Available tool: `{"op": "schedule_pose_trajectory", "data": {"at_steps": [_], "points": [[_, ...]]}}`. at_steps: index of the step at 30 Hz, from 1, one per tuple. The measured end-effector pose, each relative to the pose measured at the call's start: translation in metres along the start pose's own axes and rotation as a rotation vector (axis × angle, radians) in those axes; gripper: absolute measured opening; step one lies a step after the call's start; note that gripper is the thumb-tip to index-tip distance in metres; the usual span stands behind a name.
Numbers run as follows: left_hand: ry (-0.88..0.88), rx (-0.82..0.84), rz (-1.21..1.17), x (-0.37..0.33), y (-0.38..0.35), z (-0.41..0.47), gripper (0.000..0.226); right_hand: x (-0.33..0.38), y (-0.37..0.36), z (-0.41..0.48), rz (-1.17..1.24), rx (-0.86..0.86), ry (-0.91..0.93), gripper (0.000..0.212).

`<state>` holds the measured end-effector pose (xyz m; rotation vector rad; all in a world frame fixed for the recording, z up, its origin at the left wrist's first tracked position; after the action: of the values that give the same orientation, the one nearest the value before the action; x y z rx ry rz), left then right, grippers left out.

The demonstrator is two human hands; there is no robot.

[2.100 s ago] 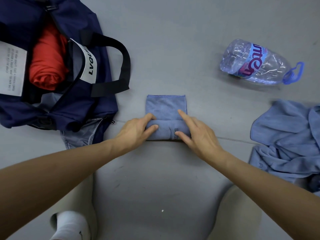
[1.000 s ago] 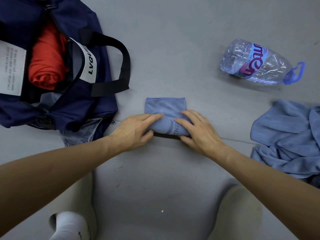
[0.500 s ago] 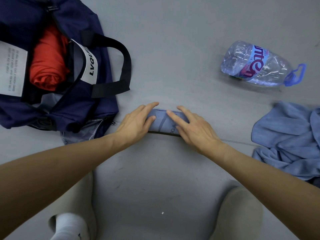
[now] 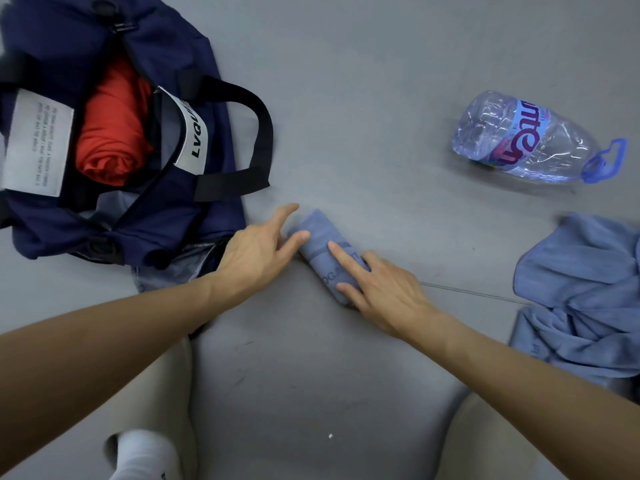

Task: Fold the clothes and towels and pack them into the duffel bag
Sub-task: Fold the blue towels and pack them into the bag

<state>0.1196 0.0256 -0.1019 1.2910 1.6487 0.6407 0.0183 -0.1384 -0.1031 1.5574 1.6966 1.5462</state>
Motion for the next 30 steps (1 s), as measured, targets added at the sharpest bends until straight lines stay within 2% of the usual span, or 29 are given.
{"op": "schedule_pose_trajectory", "data": {"at_steps": [3,5,10,14,17,22,25,27,30], "points": [[-0.149,0.151,0.0,-0.01,-0.022,-0.018,0.059,0.003,-0.008,0.004,0.17,0.048,-0.006,0.069],[-0.158,0.214,-0.047,-0.014,-0.03,-0.024,0.06,0.004,-0.004,0.007,0.22,0.049,0.055,0.068],[-0.116,0.18,-0.113,-0.014,-0.032,-0.017,0.06,-0.025,0.01,0.021,0.348,-0.018,-0.038,0.065],[-0.016,0.31,-0.555,-0.019,-0.037,-0.015,0.06,-0.022,0.005,0.032,0.633,-0.119,-0.054,0.072],[0.003,0.315,-0.679,-0.032,-0.028,-0.019,0.063,-0.01,0.007,0.036,0.826,-0.216,-0.041,0.075],[-0.042,0.245,-0.788,-0.051,0.035,-0.016,0.067,0.0,0.065,0.046,0.916,-0.382,-0.013,0.069],[-0.048,0.191,-0.83,-0.05,0.086,-0.021,0.068,0.017,0.111,0.052,0.881,-0.447,0.037,0.067],[-0.046,0.165,-0.907,-0.042,0.12,-0.028,0.068,0.042,0.138,0.059,0.926,-0.451,0.121,0.065],[-0.034,0.128,-1.028,-0.025,0.162,-0.043,0.069,0.08,0.161,0.072,1.109,-0.345,0.194,0.074]]}}
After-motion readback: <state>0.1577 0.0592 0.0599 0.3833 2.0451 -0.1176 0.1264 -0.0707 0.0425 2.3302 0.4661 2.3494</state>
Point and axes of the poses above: each hand's wrist, its own z-axis towards the middle knuckle, its own y-axis out of the back of the hand, x = y × z, the point moved 10 cm from there along z, towards the middle knuckle, and after that the axes turned 15 degrees about y, right-handed, at the moved point
